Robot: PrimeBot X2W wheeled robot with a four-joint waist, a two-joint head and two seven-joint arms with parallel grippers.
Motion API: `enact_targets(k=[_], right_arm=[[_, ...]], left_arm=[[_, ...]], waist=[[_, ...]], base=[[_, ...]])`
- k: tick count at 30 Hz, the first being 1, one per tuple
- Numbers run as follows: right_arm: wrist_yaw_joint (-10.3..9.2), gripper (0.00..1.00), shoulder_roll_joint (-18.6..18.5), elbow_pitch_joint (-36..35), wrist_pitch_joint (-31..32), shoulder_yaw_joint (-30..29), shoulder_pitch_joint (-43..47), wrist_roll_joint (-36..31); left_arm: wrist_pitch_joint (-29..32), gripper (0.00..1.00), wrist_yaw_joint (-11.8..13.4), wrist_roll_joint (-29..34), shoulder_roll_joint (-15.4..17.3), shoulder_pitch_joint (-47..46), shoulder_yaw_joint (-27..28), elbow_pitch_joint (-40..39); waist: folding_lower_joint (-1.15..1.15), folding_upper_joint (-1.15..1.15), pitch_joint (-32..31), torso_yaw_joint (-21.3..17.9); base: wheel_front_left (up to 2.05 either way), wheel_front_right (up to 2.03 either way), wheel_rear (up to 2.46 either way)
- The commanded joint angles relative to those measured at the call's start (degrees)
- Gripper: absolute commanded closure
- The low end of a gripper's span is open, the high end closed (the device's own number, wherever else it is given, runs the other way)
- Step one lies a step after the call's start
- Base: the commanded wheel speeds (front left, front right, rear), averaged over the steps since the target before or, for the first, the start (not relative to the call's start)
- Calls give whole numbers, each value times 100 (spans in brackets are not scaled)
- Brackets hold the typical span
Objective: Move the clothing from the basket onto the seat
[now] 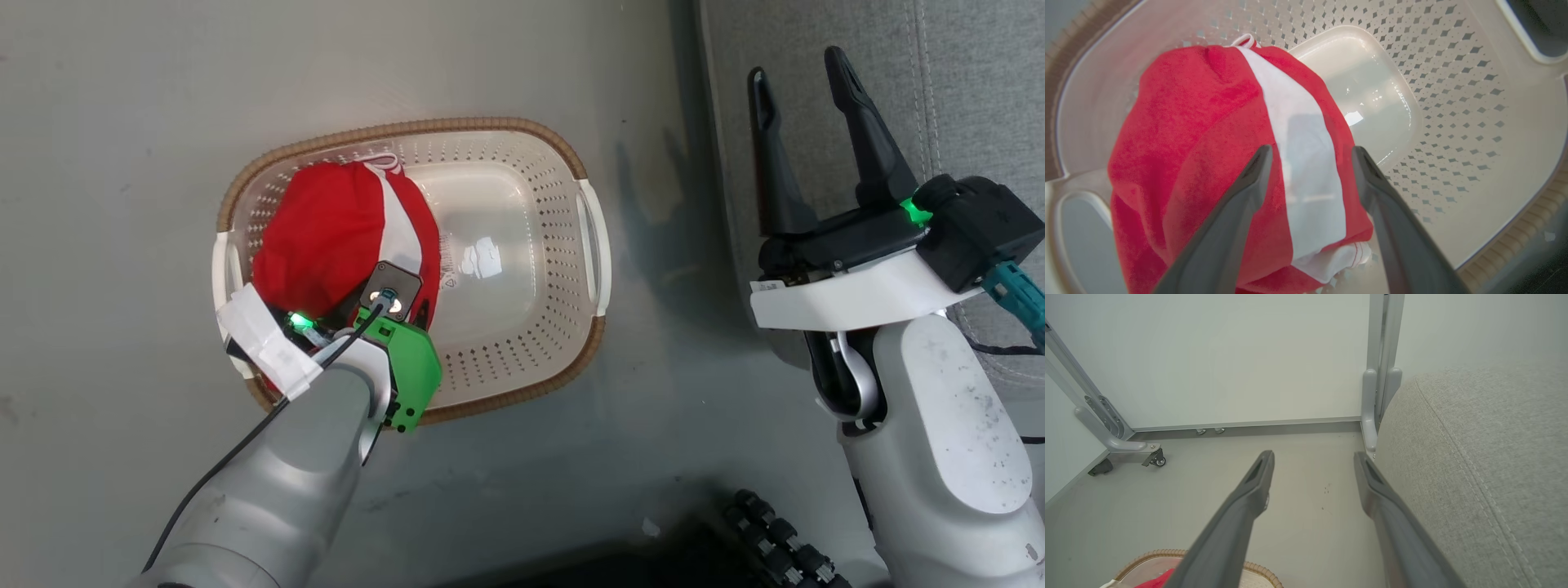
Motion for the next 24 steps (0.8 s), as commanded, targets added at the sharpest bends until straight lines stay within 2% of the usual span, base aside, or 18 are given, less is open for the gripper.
enact_targets(k=[1, 9, 23, 24], right_arm=[[0, 0, 15, -33, -17, 13, -115, 45], [0, 0, 122, -39, -18, 172, -248, 166], [0, 0, 263, -27, -19, 290, -425, 330], [0, 0, 270, -21, -19, 287, -419, 330]], left_arm=[[65, 0, -20, -52, 43, -176, -20, 78], [163, 0, 258, -4, 108, -566, -137, 577], [712, 0, 243, 24, 469, -889, -282, 773], [819, 27, 240, 22, 487, -886, -302, 781]], waist=[[-1, 0, 582, -306], [-1, 0, 1052, -507], [-1, 0, 1626, -846], [-1, 0, 1637, -858]], base=[[0, 0, 0], [0, 0, 0], [0, 0, 0], [0, 0, 0]])
